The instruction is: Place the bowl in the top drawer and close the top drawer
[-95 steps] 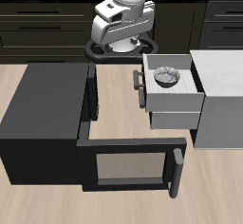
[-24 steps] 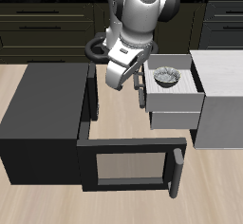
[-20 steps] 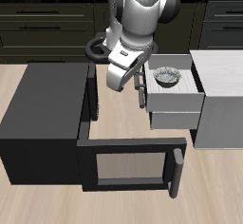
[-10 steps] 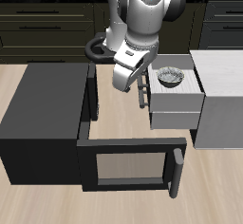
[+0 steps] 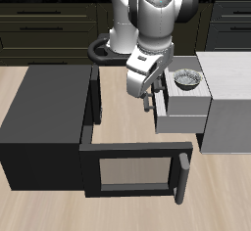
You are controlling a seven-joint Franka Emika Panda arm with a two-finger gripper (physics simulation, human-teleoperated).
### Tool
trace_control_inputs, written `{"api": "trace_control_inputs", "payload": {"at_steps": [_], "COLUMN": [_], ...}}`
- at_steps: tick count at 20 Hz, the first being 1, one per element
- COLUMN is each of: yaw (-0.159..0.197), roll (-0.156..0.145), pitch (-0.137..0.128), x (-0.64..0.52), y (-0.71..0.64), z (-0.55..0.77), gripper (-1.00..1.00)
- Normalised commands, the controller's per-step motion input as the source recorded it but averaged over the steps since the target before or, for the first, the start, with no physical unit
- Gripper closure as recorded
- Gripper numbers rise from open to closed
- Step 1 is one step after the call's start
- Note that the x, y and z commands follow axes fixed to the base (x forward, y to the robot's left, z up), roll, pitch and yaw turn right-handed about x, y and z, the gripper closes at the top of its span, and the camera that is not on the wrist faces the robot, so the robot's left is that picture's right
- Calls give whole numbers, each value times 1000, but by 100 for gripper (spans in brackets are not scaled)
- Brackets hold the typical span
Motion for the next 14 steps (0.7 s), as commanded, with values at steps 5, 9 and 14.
{"api": "trace_control_inputs", "payload": {"at_steps": [5, 9, 14], "yaw": [5, 22, 32], "roll": [70, 62, 41], "pitch": [-20, -8, -6], "x": [15, -11, 27], "y": [424, 443, 282], "z": [-88, -4, -5], "gripper": [-100, -100, -100]}}
